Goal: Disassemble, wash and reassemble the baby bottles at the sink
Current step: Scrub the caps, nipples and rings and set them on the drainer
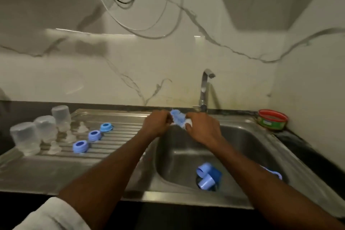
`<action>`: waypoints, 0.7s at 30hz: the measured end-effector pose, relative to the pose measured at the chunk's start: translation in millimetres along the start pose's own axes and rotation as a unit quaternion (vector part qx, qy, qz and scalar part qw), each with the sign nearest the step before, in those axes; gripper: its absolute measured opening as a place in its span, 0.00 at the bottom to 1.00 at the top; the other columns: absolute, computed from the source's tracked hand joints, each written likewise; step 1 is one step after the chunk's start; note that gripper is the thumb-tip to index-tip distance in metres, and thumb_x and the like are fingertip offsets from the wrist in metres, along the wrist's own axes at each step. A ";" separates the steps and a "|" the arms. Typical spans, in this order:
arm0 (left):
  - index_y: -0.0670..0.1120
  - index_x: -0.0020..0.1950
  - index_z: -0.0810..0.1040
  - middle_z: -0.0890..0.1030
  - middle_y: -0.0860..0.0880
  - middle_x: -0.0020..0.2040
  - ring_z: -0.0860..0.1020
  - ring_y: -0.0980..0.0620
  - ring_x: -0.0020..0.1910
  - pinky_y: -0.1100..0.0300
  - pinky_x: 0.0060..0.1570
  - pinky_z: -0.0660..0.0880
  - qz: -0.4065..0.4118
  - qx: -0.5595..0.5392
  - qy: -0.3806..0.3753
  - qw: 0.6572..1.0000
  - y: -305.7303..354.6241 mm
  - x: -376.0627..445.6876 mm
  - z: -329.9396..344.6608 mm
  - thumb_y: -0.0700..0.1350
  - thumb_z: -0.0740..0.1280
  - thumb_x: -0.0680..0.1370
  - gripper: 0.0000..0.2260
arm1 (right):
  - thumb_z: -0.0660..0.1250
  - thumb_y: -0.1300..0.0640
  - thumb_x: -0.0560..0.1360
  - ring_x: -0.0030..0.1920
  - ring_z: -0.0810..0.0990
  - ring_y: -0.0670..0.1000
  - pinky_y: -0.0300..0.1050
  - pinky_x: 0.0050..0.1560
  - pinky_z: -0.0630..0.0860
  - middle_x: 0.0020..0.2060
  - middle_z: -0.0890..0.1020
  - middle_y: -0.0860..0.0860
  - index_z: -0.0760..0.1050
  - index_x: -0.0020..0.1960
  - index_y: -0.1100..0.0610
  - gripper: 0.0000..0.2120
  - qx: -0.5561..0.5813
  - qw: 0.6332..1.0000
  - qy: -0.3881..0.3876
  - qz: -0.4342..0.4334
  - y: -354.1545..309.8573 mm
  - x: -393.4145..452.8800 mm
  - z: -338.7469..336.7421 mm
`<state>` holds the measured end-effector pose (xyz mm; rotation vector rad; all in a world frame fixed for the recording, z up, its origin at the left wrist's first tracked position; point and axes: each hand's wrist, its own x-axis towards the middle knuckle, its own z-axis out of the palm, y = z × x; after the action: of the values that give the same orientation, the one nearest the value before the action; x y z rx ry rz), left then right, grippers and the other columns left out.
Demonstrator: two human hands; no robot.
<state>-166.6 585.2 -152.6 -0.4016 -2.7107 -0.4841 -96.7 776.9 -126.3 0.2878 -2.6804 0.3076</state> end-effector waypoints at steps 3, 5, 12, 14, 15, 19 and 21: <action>0.50 0.59 0.82 0.83 0.47 0.58 0.81 0.46 0.57 0.49 0.61 0.77 0.017 -0.008 -0.080 0.997 49.0 5.7 60.7 0.49 0.68 0.79 0.11 | 0.57 0.29 0.76 0.46 0.81 0.50 0.45 0.46 0.74 0.45 0.82 0.46 0.80 0.51 0.48 0.25 0.030 0.997 -0.032 0.061 45.0 -12.9 6.5; 0.49 0.65 0.79 0.80 0.47 0.63 0.78 0.46 0.62 0.48 0.65 0.74 0.011 0.029 -0.208 0.978 73.9 6.8 100.3 0.50 0.68 0.80 0.14 | 0.61 0.33 0.78 0.45 0.81 0.46 0.43 0.48 0.76 0.45 0.81 0.44 0.80 0.53 0.48 0.20 0.002 0.991 -0.082 0.106 77.4 -22.5 22.2; 0.51 0.77 0.68 0.75 0.43 0.69 0.78 0.45 0.61 0.52 0.60 0.74 -0.007 0.084 -0.460 0.884 93.8 9.3 152.6 0.59 0.65 0.81 0.27 | 0.66 0.48 0.78 0.39 0.80 0.50 0.43 0.40 0.75 0.44 0.83 0.50 0.80 0.53 0.52 0.10 -0.037 0.975 -0.144 0.167 127.7 -15.1 35.4; 0.55 0.79 0.62 0.72 0.44 0.72 0.74 0.44 0.66 0.49 0.64 0.72 0.007 0.106 -0.443 0.890 85.8 7.2 158.3 0.59 0.67 0.79 0.30 | 0.68 0.50 0.78 0.43 0.79 0.51 0.45 0.44 0.75 0.45 0.82 0.51 0.80 0.55 0.53 0.09 -0.046 0.975 -0.155 0.151 126.3 -10.3 45.2; 0.56 0.80 0.61 0.72 0.44 0.73 0.73 0.44 0.68 0.48 0.67 0.71 0.013 0.116 -0.434 0.893 82.3 7.0 161.1 0.59 0.68 0.79 0.31 | 0.69 0.51 0.77 0.45 0.80 0.51 0.46 0.46 0.76 0.45 0.82 0.51 0.80 0.55 0.54 0.09 -0.046 0.975 -0.162 0.144 125.7 -8.4 50.7; 0.50 0.79 0.64 0.72 0.44 0.73 0.71 0.43 0.71 0.48 0.70 0.69 0.016 0.109 -0.394 0.913 81.0 8.7 159.9 0.55 0.68 0.79 0.30 | 0.70 0.53 0.77 0.51 0.81 0.53 0.47 0.50 0.74 0.50 0.82 0.53 0.79 0.58 0.55 0.12 -0.034 0.978 -0.157 0.134 122.1 -3.4 59.0; 0.47 0.73 0.72 0.76 0.44 0.69 0.75 0.45 0.66 0.50 0.67 0.72 0.022 0.083 -0.331 0.940 83.6 12.2 156.3 0.54 0.70 0.78 0.25 | 0.68 0.54 0.78 0.54 0.80 0.54 0.47 0.50 0.72 0.53 0.82 0.53 0.78 0.59 0.56 0.11 -0.032 0.979 -0.147 0.136 122.8 -5.8 56.6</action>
<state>-195.5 722.3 -261.8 -0.6760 -3.3411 -0.1043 -143.9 880.4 -199.8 -0.0612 -3.0188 0.2785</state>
